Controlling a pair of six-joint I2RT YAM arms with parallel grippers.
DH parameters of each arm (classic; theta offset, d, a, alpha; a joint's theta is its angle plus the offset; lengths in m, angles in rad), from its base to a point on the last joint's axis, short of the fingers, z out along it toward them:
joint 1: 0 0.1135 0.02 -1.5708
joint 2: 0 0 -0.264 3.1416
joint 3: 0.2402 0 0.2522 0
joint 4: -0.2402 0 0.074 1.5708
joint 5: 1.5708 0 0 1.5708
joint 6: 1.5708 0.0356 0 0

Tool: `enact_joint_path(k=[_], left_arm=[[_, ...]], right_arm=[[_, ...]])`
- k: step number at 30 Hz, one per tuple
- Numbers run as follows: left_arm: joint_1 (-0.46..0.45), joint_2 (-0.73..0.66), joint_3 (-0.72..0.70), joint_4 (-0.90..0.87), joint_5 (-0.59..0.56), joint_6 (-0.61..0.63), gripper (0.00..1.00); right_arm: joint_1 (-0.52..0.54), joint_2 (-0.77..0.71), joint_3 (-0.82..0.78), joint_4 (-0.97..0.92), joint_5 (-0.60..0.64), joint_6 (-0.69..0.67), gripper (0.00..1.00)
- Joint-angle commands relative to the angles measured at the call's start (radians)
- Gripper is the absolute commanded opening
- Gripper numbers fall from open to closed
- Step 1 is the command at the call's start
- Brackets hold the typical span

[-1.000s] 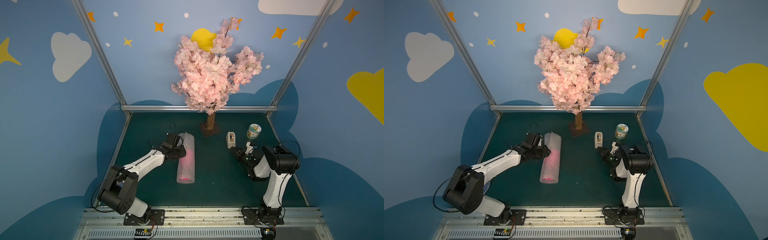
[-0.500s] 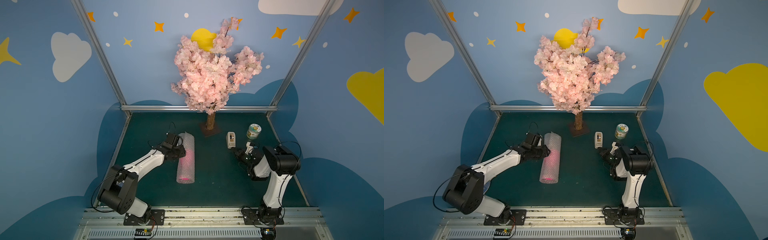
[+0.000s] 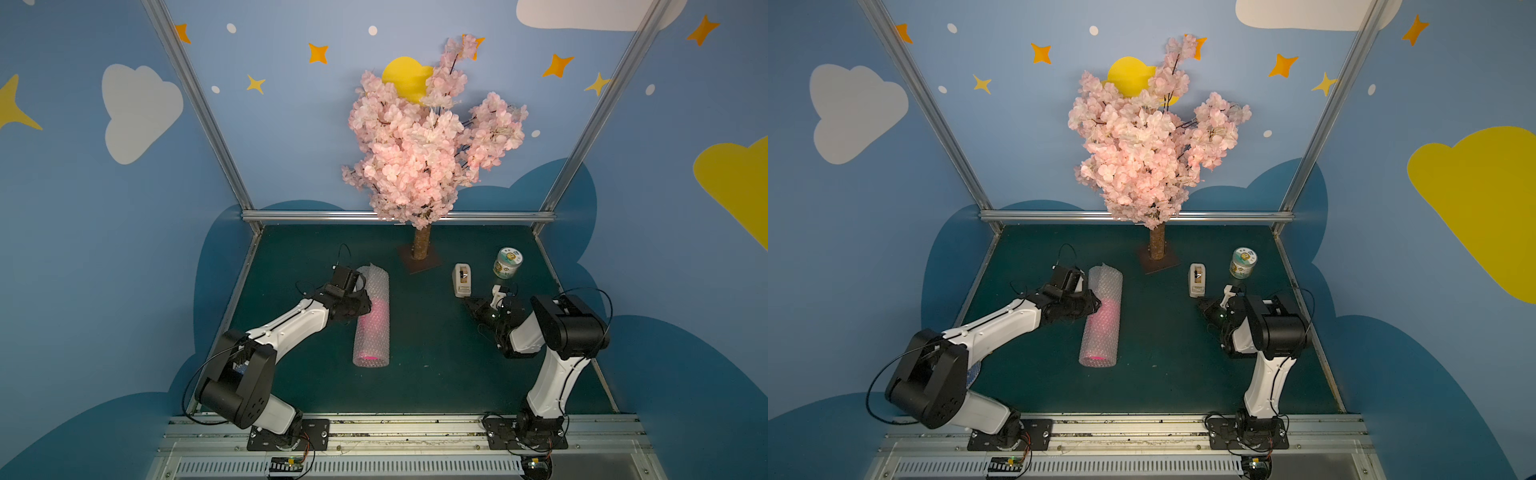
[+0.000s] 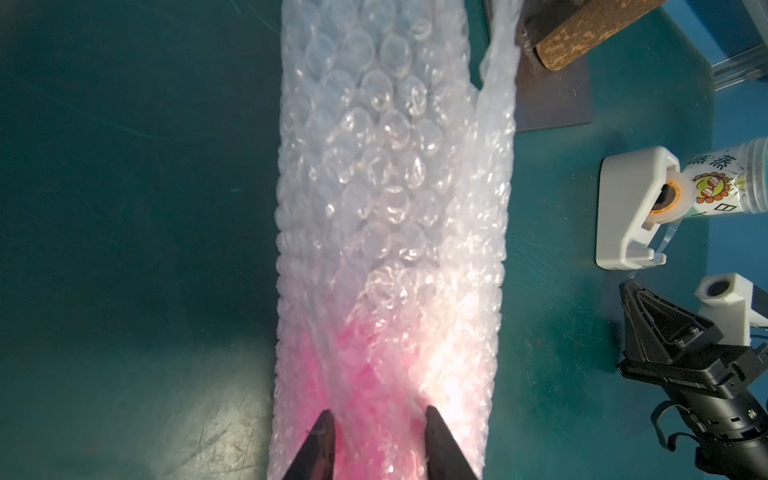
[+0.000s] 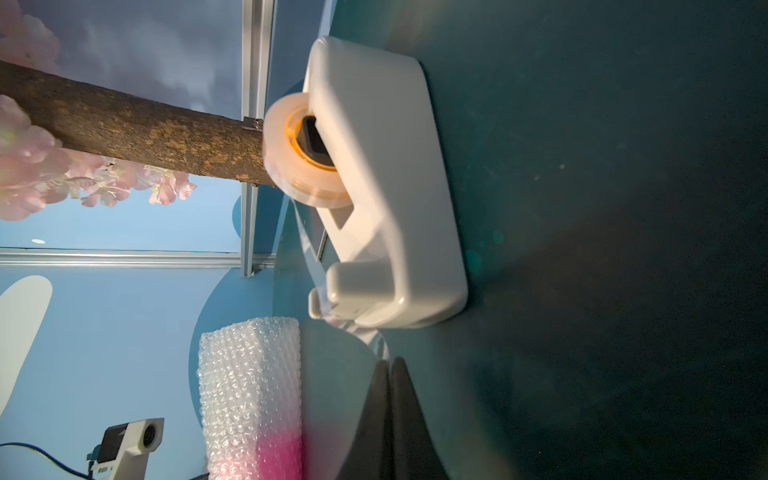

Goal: Wrap wine glasses in bubble wrap
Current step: Tear off the tape using the Tape Cutter.

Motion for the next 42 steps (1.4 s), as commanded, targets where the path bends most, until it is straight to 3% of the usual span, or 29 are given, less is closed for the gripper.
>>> enact_joint_path(k=[1, 8, 16, 23, 29, 42], left_arm=[[0.003, 0.002, -0.015, -0.024, 0.004, 0.009, 0.35], [0.003, 0.005, -0.018, -0.019, 0.003, 0.007, 0.35], [0.003, 0.007, -0.018, -0.018, 0.001, 0.009, 0.36], [0.003, 0.013, -0.018, -0.013, 0.004, 0.007, 0.36], [0.003, 0.015, -0.014, -0.013, 0.004, 0.009, 0.36], [-0.001, 0.033, -0.010, -0.006, 0.017, 0.012, 0.35]], right_arm=[[-0.009, 0.031, -0.028, -0.153, 0.018, -0.029, 0.00], [-0.011, 0.030, -0.030, -0.154, 0.016, -0.030, 0.00], [-0.003, -0.062, 0.000, -0.377, 0.059, -0.058, 0.00], [-0.011, -0.079, 0.014, -0.420, 0.055, -0.066, 0.00], [0.003, -0.143, 0.096, -0.690, 0.070, -0.117, 0.00], [-0.014, -0.271, 0.020, -0.655, -0.044, -0.158, 0.00]])
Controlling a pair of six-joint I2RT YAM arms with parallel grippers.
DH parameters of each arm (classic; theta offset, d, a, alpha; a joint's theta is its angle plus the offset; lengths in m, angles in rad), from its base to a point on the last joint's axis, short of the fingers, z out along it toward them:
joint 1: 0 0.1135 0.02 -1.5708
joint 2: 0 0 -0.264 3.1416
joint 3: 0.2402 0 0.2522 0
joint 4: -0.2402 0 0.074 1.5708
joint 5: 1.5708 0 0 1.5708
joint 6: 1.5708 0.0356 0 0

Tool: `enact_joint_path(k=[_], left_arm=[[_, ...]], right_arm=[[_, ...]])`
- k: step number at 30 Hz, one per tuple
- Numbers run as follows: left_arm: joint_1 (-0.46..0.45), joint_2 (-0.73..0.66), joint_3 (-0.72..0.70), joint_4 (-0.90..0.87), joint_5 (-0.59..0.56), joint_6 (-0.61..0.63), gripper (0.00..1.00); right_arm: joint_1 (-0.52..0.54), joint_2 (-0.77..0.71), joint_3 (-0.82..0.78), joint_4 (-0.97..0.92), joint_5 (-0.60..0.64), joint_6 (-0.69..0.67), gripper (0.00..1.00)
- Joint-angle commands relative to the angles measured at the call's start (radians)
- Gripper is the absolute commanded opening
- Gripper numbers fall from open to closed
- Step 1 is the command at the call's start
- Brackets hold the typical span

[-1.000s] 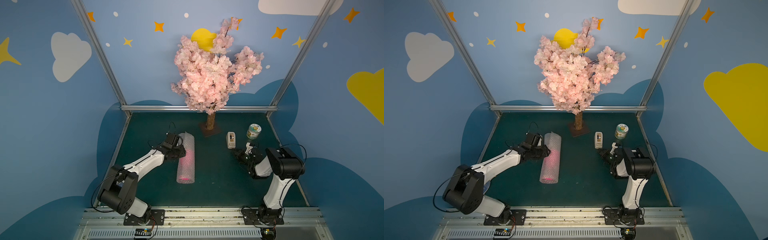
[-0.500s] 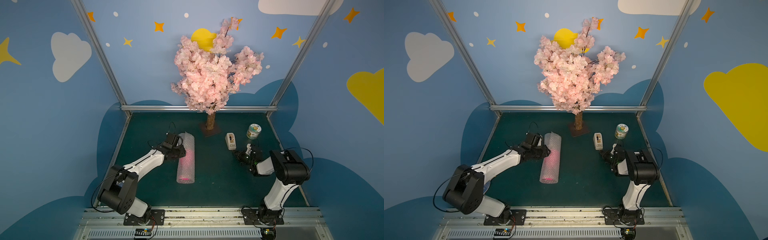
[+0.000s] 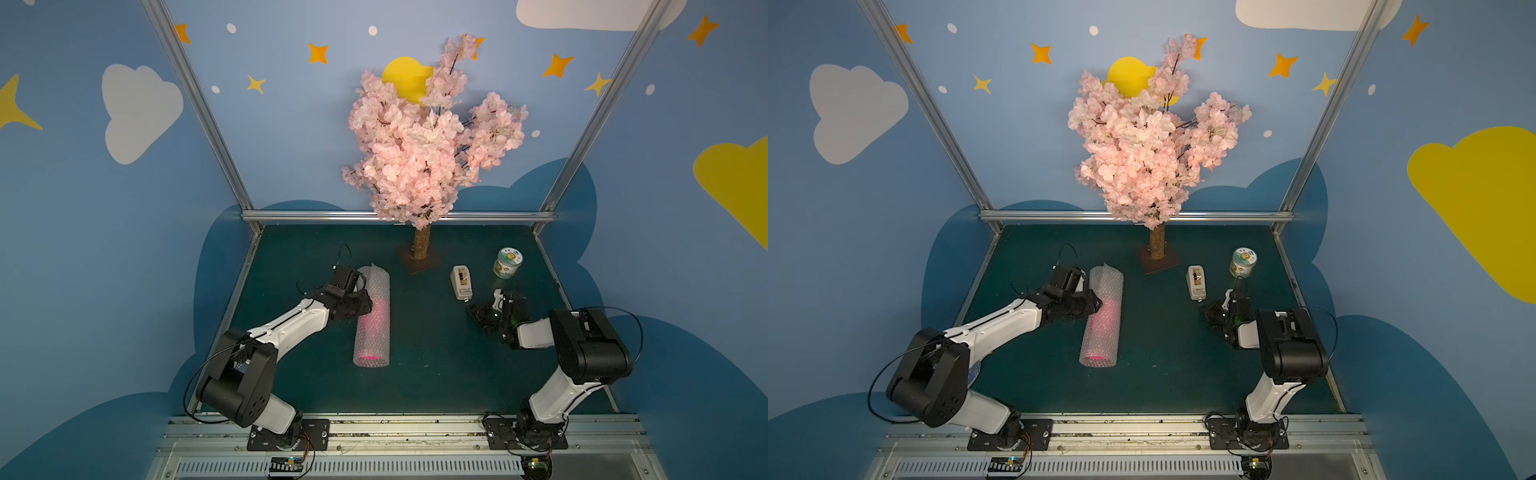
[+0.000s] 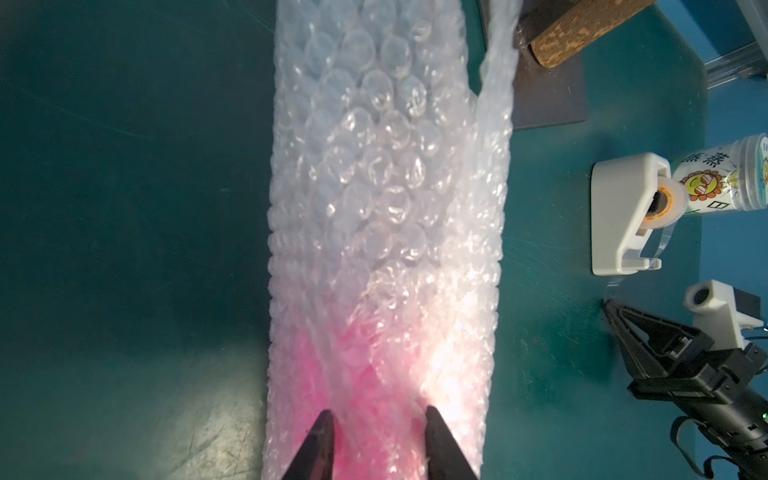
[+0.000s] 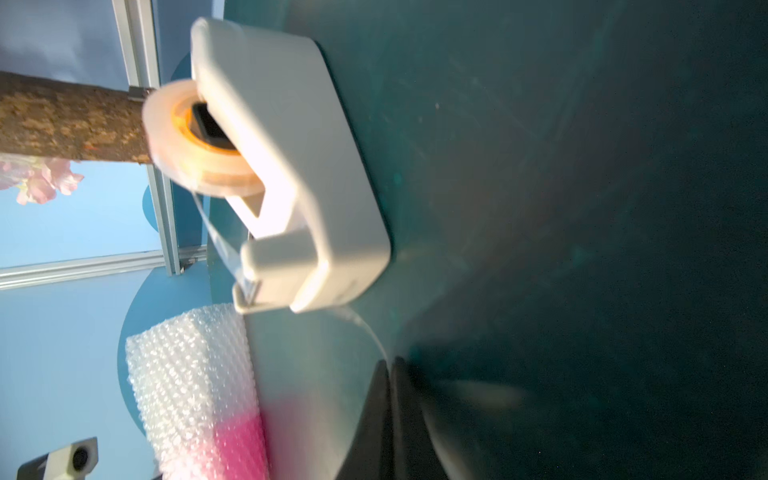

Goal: Wrap wine glasses in bubble wrap
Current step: Tear off the tape using the Tape Cutter.

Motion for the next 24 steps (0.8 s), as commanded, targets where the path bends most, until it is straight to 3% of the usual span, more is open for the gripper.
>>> enact_joint_path(k=[1, 12, 17, 24], left_arm=[[-0.002, 0.024, -0.010, -0.019, 0.005, 0.013, 0.35], [-0.002, 0.036, -0.007, -0.004, 0.032, 0.020, 0.35], [-0.002, 0.041, -0.007, 0.004, 0.041, 0.021, 0.35], [-0.002, 0.037, -0.011, 0.012, 0.055, 0.024, 0.35]], right_arm=[[0.002, -0.060, -0.023, -0.114, -0.059, -0.052, 0.00], [0.139, -0.353, 0.128, -0.508, -0.248, -0.268, 0.00], [0.261, -0.311, 0.298, -0.635, -0.396, -0.359, 0.00], [0.458, -0.197, 0.522, -0.810, -0.490, -0.499, 0.00]])
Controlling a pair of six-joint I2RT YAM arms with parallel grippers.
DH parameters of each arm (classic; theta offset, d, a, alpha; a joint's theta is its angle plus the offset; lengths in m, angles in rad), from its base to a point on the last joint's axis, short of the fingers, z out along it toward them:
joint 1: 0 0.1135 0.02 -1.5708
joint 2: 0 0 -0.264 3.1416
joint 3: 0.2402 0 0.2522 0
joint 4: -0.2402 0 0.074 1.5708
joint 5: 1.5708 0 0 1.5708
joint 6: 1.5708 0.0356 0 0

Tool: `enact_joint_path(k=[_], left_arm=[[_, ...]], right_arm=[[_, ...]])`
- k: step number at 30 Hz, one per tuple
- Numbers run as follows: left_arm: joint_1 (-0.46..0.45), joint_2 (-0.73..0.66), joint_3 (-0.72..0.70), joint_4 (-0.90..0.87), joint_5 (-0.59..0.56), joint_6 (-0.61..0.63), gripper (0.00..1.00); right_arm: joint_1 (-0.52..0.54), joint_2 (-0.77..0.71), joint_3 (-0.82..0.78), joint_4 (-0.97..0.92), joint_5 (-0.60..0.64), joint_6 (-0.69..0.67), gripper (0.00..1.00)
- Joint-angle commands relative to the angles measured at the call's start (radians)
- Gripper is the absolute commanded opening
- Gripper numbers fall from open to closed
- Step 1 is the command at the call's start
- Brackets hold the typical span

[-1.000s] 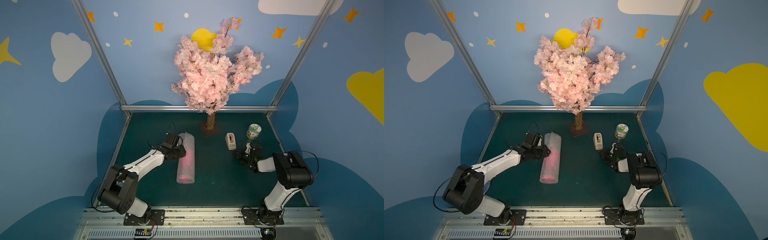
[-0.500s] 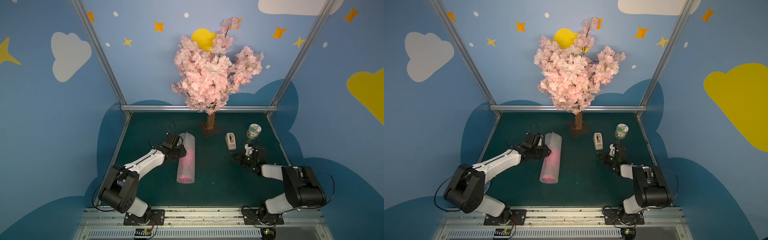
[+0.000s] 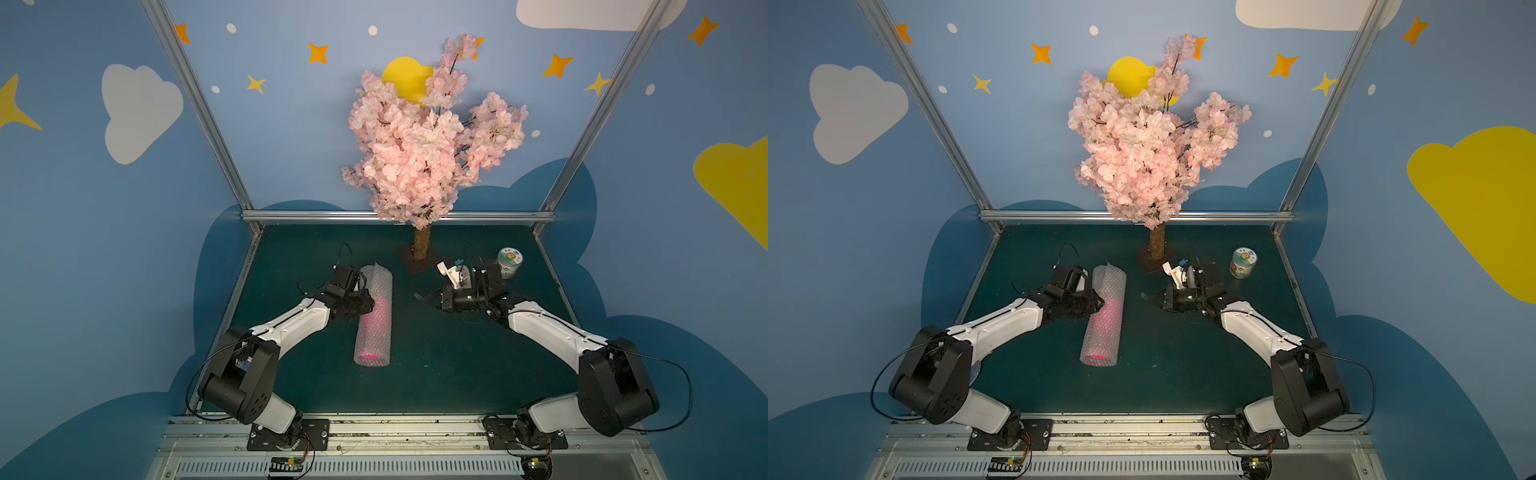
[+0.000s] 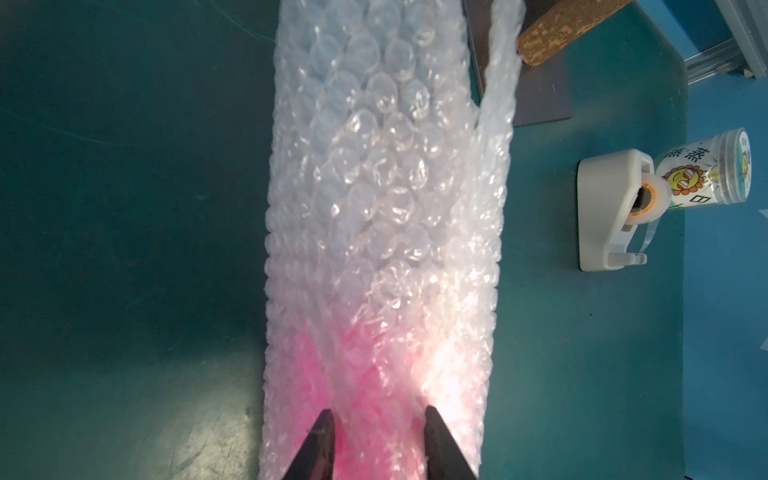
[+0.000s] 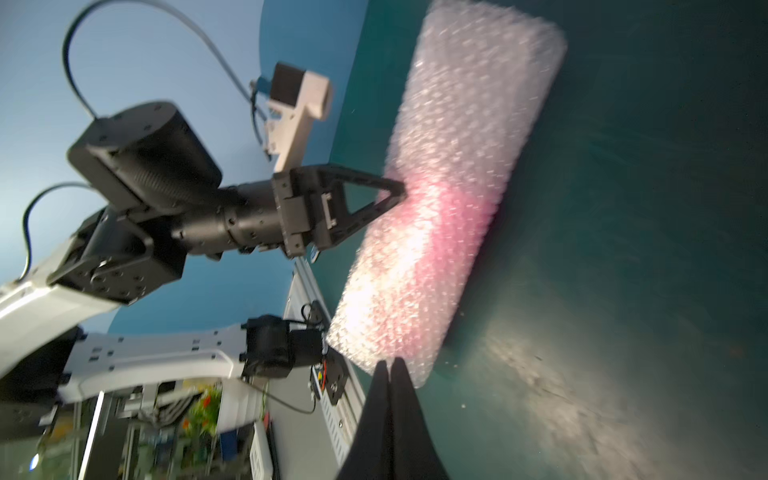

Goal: Wrap wine glasses in bubble wrap
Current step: Stick the tape on the bubble wrap.

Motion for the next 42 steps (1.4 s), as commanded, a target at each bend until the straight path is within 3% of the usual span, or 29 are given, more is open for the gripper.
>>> enact_joint_path(k=[1, 13, 27, 42], left_arm=[[-0.002, 0.019, -0.013, -0.019, 0.021, 0.013, 0.35], [-0.002, 0.006, -0.024, -0.011, 0.034, -0.003, 0.35], [-0.004, 0.000, -0.028, -0.014, 0.037, -0.007, 0.34], [-0.007, -0.007, -0.032, -0.016, 0.028, -0.007, 0.34]], right_arm=[[0.080, 0.056, 0.085, -0.139, -0.082, -0.104, 0.00], [0.220, 0.256, 0.295, -0.283, -0.089, -0.206, 0.00], [0.276, 0.429, 0.494, -0.419, -0.039, -0.279, 0.00], [0.289, 0.510, 0.574, -0.464, 0.006, -0.281, 0.00]])
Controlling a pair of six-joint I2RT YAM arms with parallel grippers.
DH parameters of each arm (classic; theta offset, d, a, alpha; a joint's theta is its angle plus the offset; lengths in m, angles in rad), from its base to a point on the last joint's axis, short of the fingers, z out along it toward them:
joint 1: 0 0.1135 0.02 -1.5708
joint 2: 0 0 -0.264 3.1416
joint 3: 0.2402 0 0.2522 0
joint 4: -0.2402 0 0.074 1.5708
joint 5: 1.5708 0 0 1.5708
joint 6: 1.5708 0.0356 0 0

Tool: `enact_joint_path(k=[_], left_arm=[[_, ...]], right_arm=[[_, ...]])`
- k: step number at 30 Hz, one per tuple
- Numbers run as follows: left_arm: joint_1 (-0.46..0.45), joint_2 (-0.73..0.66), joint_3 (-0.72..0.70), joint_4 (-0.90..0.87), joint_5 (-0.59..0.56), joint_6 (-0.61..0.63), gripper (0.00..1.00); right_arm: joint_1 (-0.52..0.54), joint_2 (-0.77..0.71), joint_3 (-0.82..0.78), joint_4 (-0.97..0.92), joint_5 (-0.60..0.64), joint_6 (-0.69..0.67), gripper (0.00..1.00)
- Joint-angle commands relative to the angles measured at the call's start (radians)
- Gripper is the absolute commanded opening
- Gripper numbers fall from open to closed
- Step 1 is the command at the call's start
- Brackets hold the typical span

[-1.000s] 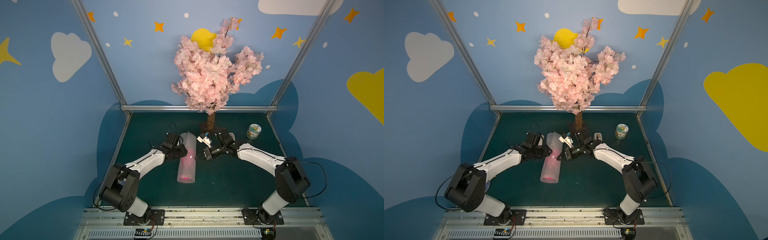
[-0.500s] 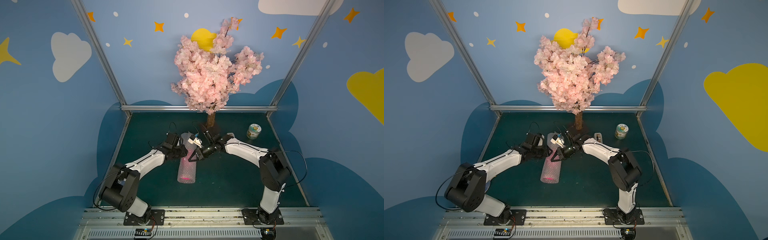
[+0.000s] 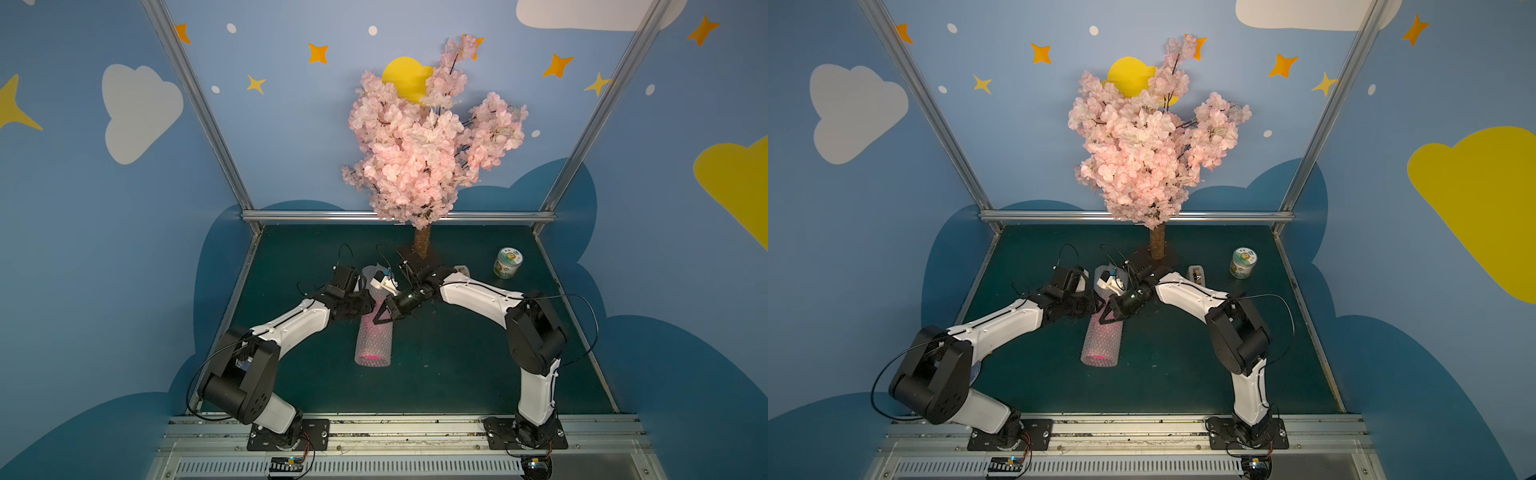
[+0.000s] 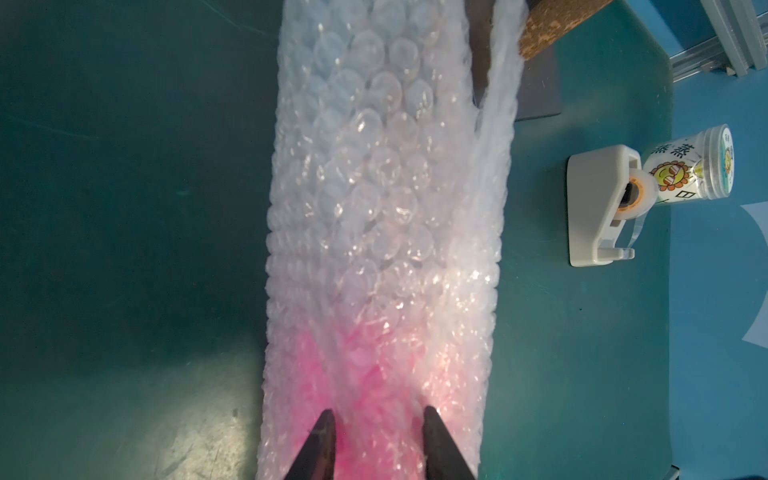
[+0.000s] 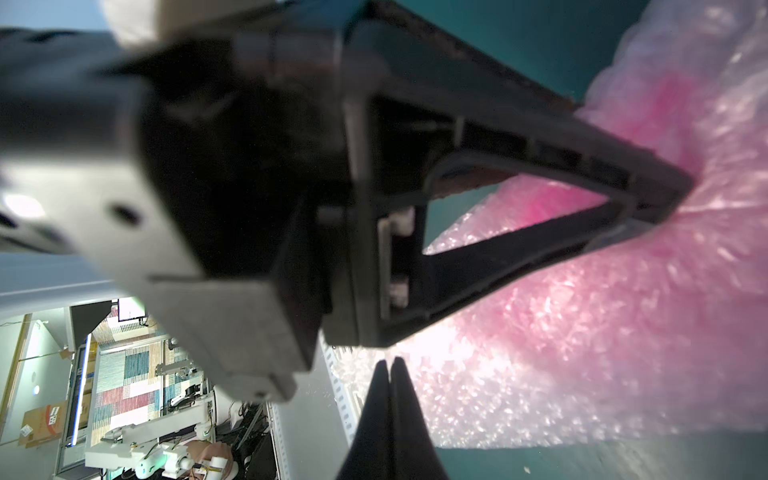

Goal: Wrap wine glasses in bubble wrap
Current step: Stick the tape on the bubble wrap.

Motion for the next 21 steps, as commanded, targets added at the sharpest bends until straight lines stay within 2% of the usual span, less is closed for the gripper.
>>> enact_joint_path(k=[1, 21], left_arm=[[-0.006, -0.008, -0.021, -0.039, 0.004, -0.002, 0.34], [-0.007, -0.011, -0.021, -0.043, 0.001, -0.006, 0.34]], right_arm=[[0.006, 0.026, 0.034, -0.026, 0.015, -0.012, 0.00], [0.003, 0.071, 0.046, 0.048, 0.021, 0.038, 0.00]])
